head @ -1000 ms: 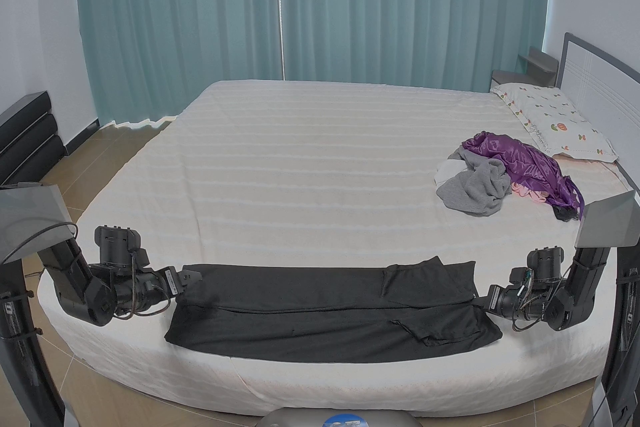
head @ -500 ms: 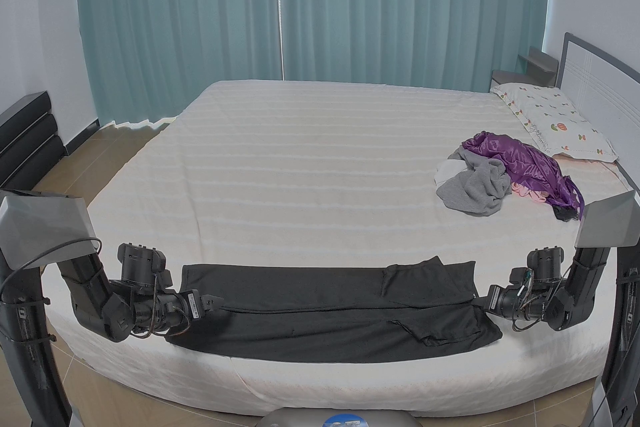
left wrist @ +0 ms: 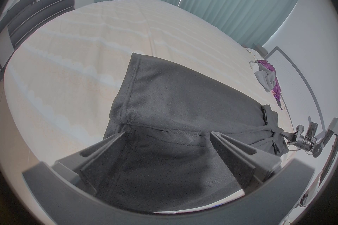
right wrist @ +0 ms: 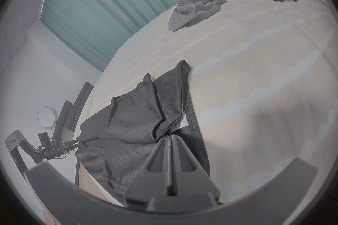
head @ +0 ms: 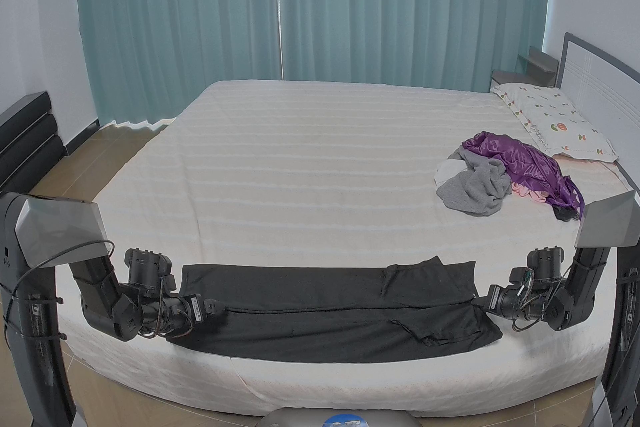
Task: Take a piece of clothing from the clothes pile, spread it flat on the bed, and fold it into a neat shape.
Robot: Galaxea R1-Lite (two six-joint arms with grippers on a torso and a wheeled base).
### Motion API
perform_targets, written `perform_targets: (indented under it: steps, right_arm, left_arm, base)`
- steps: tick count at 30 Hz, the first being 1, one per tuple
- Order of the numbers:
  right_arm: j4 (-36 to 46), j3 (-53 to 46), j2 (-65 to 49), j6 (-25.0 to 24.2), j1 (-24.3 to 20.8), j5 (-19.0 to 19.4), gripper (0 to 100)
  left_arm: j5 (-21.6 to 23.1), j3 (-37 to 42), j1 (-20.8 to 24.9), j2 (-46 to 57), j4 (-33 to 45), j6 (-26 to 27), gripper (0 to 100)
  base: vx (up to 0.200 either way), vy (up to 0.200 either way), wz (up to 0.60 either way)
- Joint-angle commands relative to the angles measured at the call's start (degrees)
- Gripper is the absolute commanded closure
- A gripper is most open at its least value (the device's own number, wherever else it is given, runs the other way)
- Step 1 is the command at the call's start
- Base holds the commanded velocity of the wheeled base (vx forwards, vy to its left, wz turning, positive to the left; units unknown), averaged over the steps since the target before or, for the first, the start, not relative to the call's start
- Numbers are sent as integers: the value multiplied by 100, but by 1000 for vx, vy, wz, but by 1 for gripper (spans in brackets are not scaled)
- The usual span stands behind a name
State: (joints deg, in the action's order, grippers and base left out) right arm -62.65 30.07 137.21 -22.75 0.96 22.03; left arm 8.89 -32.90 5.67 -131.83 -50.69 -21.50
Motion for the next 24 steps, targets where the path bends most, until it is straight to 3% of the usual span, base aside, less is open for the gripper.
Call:
perform_targets:
  steps: [1,4,5,24]
  right_arm:
    - [-2,-2,8,-2,0,3,100]
    - [-11,-2,8,-2,0,3,100]
    - [-2,-2,8,-2,0,3,100]
    - [-11,-10,-62,-28,-44,3,100]
  left_arm:
    - [-1,-23,-13,-97,-2,-3,0]
    - [-1,-67,-66,-97,6,-3,0]
    - [-1,-76,-92,-97,6,-3,100]
    - [-221,-76,-286,114,15,-47,100]
  base:
    - [0,0,0]
    - [0,0,0]
    - [0,0,0]
    - [0,0,0]
